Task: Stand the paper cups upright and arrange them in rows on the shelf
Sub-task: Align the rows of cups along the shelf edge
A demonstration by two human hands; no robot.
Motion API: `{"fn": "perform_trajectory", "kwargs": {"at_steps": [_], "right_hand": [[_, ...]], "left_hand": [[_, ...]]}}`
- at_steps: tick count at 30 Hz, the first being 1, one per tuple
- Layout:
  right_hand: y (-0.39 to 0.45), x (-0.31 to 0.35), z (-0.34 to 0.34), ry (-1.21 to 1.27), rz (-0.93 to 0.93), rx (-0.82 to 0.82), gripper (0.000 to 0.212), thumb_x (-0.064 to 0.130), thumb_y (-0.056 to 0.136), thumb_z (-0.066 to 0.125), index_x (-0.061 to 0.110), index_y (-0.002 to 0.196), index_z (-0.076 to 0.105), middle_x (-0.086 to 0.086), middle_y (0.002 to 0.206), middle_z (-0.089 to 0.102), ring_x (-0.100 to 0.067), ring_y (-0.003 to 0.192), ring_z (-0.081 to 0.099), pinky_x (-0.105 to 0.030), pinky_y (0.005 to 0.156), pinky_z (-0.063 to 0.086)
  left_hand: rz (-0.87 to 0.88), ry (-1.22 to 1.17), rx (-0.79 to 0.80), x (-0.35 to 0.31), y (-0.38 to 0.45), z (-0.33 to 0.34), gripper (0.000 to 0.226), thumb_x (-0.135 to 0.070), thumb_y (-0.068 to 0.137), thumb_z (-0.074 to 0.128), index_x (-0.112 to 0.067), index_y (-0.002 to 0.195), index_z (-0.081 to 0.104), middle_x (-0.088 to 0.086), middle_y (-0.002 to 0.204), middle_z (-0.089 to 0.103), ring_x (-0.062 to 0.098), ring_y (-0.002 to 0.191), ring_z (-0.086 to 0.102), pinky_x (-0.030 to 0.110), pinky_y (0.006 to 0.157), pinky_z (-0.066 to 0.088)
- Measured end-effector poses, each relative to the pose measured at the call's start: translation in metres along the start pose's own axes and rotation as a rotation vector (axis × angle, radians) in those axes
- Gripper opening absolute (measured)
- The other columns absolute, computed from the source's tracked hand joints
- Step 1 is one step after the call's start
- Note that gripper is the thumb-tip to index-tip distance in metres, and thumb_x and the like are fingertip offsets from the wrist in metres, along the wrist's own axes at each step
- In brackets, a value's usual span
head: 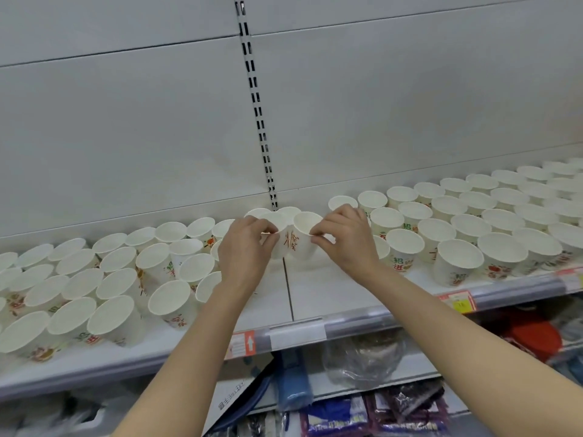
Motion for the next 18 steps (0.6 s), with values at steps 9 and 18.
{"fn": "perform_trajectory", "kwargs": {"at_steps": [9,18], "right_hand": [[-0.052,-0.028,-0.108,0.098,0.029,-0.1,0.007,0.027,0.074,0.076,0.021,0.077,0.074,0.009,0.08,0.067,-0.017,0.085,0.048,-0.03,0.074,0.033],[-0.117,-0.094,-0.142,0.102,0.188,0.041,0.007,0.016,0.075,0.078,0.018,0.08,0.075,0.007,0.082,0.068,-0.021,0.084,0.054,-0.028,0.07,0.04]], "left_hand": [[0.066,-0.288,0.087,-0.062,-0.06,0.015,0.007,-0.028,0.083,0.074,-0.032,0.086,0.069,-0.018,0.093,0.065,0.006,0.088,0.057,0.03,0.071,0.05],[-0.037,-0.253,0.206,-0.1,-0.088,0.055,0.007,-0.026,0.083,0.075,-0.03,0.084,0.069,-0.013,0.096,0.066,0.006,0.088,0.059,0.035,0.08,0.055]]}}
Point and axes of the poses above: each hand's wrist, its own y-axis towards the middle knuckle, its own z-axis out of the palm, x = y × z, the point moved 8 cm from there along y, towards the middle knuckle
